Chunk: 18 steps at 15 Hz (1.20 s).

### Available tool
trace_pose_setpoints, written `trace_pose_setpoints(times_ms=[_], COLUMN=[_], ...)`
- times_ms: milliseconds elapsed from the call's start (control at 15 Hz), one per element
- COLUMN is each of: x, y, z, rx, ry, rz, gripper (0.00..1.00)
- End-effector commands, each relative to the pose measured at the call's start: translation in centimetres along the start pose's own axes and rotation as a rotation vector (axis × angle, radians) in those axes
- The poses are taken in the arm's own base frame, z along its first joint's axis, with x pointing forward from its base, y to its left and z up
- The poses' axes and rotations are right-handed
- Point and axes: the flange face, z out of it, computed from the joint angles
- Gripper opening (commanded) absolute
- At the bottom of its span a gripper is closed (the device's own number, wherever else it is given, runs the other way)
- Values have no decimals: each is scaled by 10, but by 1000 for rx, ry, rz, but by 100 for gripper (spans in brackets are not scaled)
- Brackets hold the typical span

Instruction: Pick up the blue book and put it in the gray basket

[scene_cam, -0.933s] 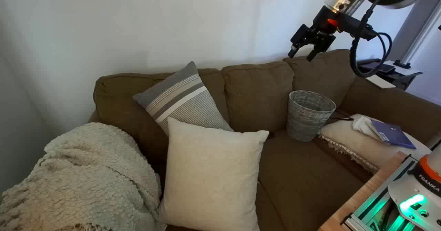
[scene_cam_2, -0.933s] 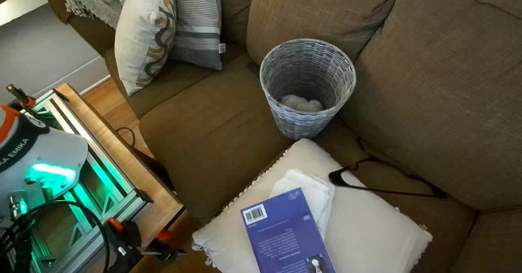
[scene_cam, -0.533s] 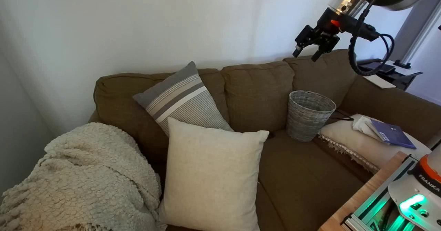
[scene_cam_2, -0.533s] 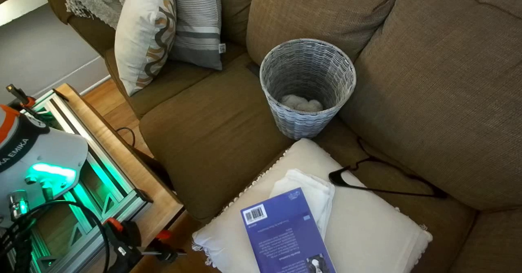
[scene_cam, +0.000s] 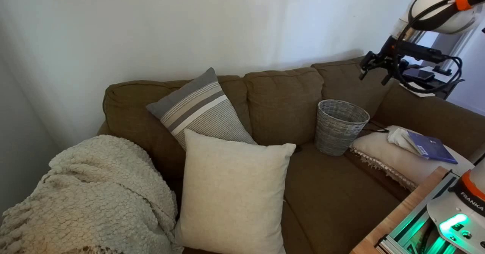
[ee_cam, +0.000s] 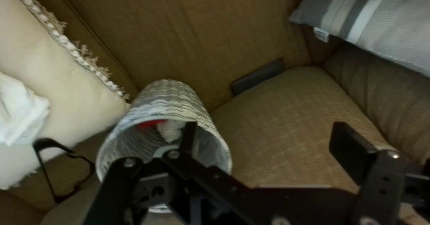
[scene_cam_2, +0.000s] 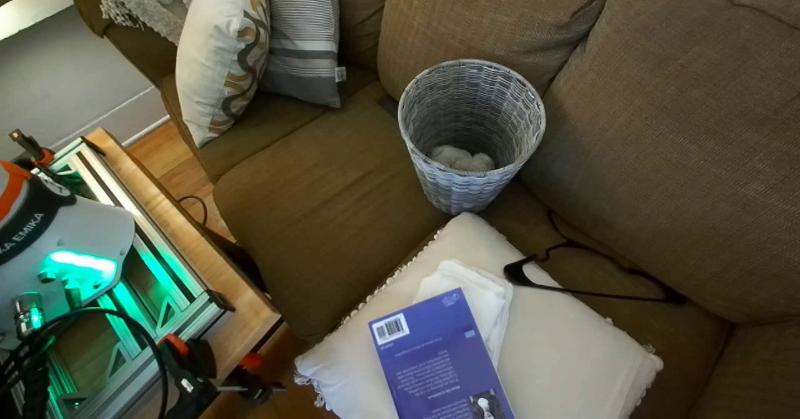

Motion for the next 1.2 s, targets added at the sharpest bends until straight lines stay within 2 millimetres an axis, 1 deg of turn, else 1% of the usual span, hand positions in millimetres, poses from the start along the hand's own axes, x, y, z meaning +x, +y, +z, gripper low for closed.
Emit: trace_pose_setpoints(times_ms=[0,67,200,267,333,400,467,533,600,667,867,933,1000,1067,1133], x=[-8,-9,-19,-11,-14,-5,5,-9,-5,-2,4,7,16,22,34], y=[80,103,149,171,189,203,213,197,209,214,211,207,212,216,226], z=[54,70,101,112,122,128,127,114,120,123,126,124,128,136,148], rx=[-134,-174,-289,-350,-398,-445,-494,-427,-457,-470,-478,-552,-581,-607,-642], ry=[-137,-176,-206,-210,-201,-177,-148,-167,-159,-160,-157,-115,-100,-87,-68], rz=[53,45,53,58,62,65,76,63,71,75,72,131,189,228,251], gripper=[100,100,100,100,100,100,100,100,100,100,100,100,100,100,100])
